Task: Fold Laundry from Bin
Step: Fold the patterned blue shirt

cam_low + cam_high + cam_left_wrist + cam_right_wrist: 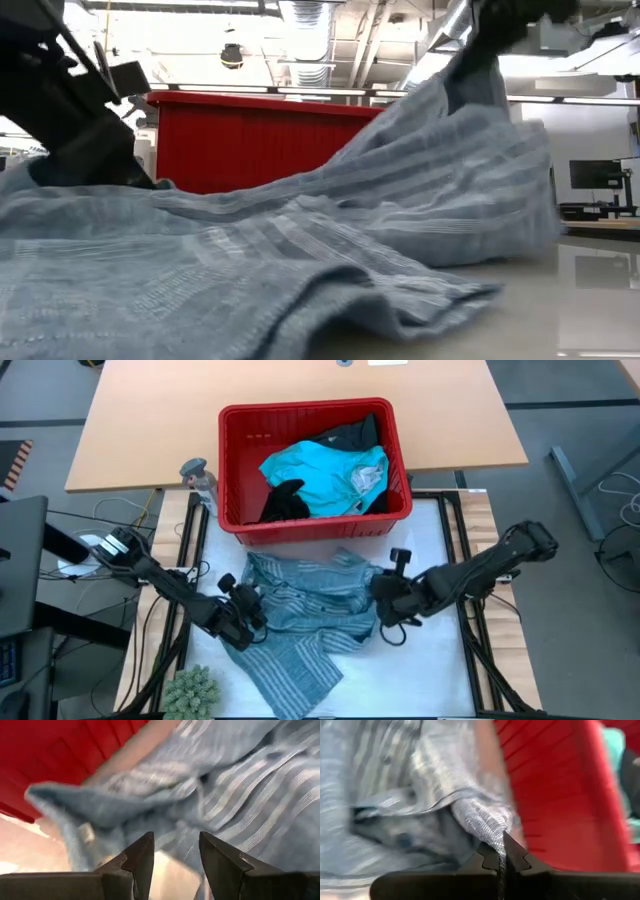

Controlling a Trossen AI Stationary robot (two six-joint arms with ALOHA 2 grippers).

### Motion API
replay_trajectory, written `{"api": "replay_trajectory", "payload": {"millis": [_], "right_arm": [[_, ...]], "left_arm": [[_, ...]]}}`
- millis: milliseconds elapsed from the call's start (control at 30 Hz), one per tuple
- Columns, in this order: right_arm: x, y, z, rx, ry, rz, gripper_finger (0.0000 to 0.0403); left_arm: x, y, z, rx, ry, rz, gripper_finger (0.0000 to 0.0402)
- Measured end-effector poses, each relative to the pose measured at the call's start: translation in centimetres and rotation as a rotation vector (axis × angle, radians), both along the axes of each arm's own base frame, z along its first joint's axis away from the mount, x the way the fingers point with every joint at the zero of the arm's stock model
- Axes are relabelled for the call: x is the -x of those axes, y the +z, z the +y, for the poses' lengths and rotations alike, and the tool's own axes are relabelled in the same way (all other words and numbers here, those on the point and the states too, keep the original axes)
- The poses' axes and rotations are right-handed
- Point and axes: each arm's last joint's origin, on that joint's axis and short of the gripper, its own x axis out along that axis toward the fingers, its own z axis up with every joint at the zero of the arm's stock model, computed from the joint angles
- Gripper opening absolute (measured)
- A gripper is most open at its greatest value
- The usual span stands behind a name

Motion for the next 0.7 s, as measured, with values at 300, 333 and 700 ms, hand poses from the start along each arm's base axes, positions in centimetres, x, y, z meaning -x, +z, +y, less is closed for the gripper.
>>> {"api": "replay_trajectory", "payload": {"millis": [300, 333, 700], "right_arm": [[-1.0, 5.2, -5.6, 0.05, 0.038, 0.117, 0.0019], [-1.1, 5.1, -6.5, 0.058, 0.043, 0.148, 0.0019], [-3.6, 3.1, -15.4, 0.012, 0.023, 0.285, 0.0047]], "left_arm": [[0.0, -1.5, -0.1, 0.027, 0.016, 0.067, 0.0146], [0.0, -1.6, -0.2, 0.031, 0.018, 0.071, 0.0146], [0.8, -1.8, 0.0, 0.082, 0.085, 0.102, 0.0146]]}}
